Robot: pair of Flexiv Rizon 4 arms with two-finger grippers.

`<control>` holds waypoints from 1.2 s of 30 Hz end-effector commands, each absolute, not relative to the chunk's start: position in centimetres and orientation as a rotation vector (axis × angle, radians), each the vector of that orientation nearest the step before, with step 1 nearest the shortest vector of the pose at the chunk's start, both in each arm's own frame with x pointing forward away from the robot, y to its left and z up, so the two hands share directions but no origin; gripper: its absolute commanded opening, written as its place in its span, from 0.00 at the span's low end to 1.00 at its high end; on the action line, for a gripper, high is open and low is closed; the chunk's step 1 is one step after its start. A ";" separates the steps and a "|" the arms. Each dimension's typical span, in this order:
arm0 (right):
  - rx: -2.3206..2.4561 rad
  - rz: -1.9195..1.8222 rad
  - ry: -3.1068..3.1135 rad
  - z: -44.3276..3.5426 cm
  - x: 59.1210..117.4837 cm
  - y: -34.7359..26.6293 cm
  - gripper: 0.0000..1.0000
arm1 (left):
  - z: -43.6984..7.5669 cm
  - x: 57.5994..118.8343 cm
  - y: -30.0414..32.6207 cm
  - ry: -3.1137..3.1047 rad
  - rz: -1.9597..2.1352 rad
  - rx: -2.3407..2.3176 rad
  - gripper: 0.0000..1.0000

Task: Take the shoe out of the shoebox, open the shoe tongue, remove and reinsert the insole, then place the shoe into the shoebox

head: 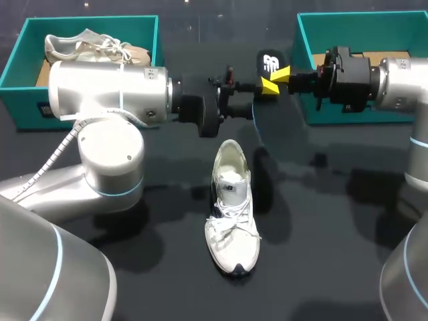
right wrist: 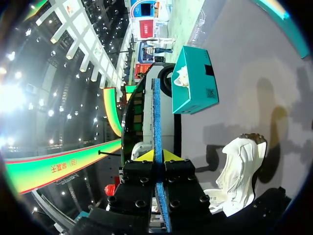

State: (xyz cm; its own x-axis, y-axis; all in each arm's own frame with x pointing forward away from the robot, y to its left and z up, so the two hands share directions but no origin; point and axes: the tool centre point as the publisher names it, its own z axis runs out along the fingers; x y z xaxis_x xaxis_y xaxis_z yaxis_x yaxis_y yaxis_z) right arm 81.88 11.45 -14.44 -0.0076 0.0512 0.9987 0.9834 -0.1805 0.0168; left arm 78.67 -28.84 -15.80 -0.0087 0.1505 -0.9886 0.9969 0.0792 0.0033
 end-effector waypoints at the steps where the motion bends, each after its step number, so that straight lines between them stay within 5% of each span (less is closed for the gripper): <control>1: -1.376 -1.331 -1.161 -14.5 81.7 11.5 0.00 | -16.0 78.7 -29.3 1.363 -1.070 1.258 0.44; 9: -1.362 -1.322 -1.155 -14.7 81.8 11.6 0.00 | -16.0 78.6 -29.1 1.361 -1.075 1.272 0.34; 12: -1.357 -1.318 -1.150 -14.8 81.8 11.7 0.00 | -16.1 78.4 -29.1 1.352 -1.075 1.287 0.18; 13: -1.356 -1.317 -1.148 -14.8 81.8 11.7 0.00 | -16.1 78.4 -29.1 1.351 -1.073 1.290 0.00; 21: -1.347 -1.322 -1.133 -14.9 81.8 11.7 0.00 | -16.2 78.3 -29.2 1.343 -1.072 1.307 0.00; 22: -1.344 -1.324 -1.132 -14.8 81.8 11.6 0.07 | -16.2 78.3 -29.2 1.343 -1.072 1.308 0.00; 23: -1.338 -1.327 -1.131 -14.8 81.8 11.6 0.37 | -16.2 78.3 -29.1 1.343 -1.071 1.309 0.00; 24: -1.336 -1.328 -1.131 -14.7 81.7 11.6 0.89 | -16.2 78.3 -29.1 1.343 -1.071 1.310 0.00; 25: -1.333 -1.331 -1.133 -14.6 81.7 11.5 1.00 | -16.2 78.3 -28.9 1.343 -1.071 1.310 0.00; 36: -1.280 -1.325 -1.186 -14.0 80.8 9.7 1.00 | -15.8 78.5 -25.1 1.477 -1.126 1.217 0.00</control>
State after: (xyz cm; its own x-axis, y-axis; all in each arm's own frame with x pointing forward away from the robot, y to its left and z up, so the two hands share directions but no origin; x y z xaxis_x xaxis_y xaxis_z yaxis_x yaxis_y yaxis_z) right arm 81.11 10.70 -14.26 -0.0425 0.0043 0.9991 0.9907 -0.1292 0.0427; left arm 79.22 -27.04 -16.27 -0.1005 0.1678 -0.9807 0.9914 0.0997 -0.0845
